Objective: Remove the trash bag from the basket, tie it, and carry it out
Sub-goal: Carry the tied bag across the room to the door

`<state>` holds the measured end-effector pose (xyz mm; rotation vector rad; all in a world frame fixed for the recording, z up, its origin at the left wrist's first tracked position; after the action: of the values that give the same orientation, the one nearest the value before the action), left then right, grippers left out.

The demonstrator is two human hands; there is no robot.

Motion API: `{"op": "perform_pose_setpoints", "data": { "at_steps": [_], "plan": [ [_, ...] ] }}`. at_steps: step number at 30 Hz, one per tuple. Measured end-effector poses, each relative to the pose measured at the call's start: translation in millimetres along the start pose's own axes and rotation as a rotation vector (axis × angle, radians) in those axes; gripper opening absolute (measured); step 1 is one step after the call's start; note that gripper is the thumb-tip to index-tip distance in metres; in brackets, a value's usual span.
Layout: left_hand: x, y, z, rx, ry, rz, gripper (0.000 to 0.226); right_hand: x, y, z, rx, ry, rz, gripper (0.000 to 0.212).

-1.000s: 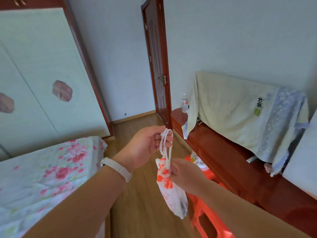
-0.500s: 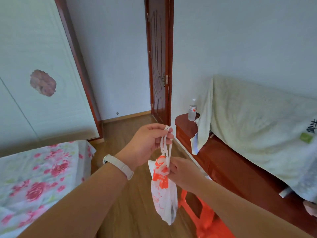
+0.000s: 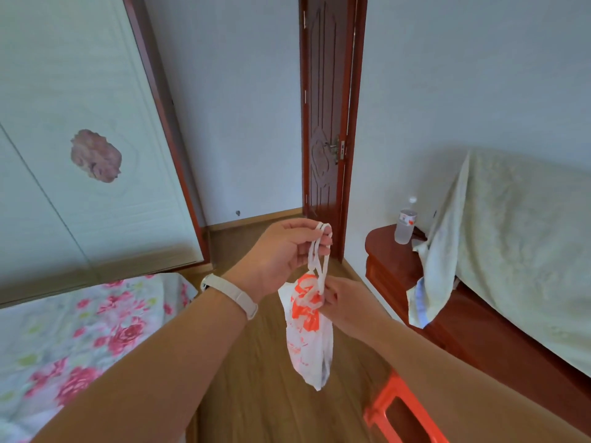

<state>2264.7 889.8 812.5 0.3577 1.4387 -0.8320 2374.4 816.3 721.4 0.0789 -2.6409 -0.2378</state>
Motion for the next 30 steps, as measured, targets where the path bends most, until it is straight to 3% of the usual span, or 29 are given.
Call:
{"op": "perform_pose_setpoints", "data": {
  "at_steps": [3, 13, 20, 30],
  "plan": [
    [0, 42, -18, -0.017, -0.012, -0.025, 0.021, -25, 39, 11, 0.044, -0.015, -0.015, 0.028],
    [-24, 207, -78, -0.172, 0.013, -0.106, 0.022, -128, 198, 36, 0.101, 0.256, -0.016, 0.023],
    [-66, 300, -93, -0.130, 0.006, -0.055, 0.023, -181, 293, 12, 0.091, 0.207, -0.084, 0.016],
    [-100, 411, -127, -0.086, -0.027, -0.061, 0.019, -237, 394, 2, 0.089, 0.184, -0.029, 0.019]
  ]
}}
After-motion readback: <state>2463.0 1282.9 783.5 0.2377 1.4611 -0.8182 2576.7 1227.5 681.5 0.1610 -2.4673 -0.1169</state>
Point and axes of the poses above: each hand's wrist, its own y-axis towards the middle knuckle, its own z-axis out of the palm, x = y × z, the point moved 4 cm from there along y, towards the middle knuckle, and after that the axes turned 14 degrees about -z, right-handed, at the moved point
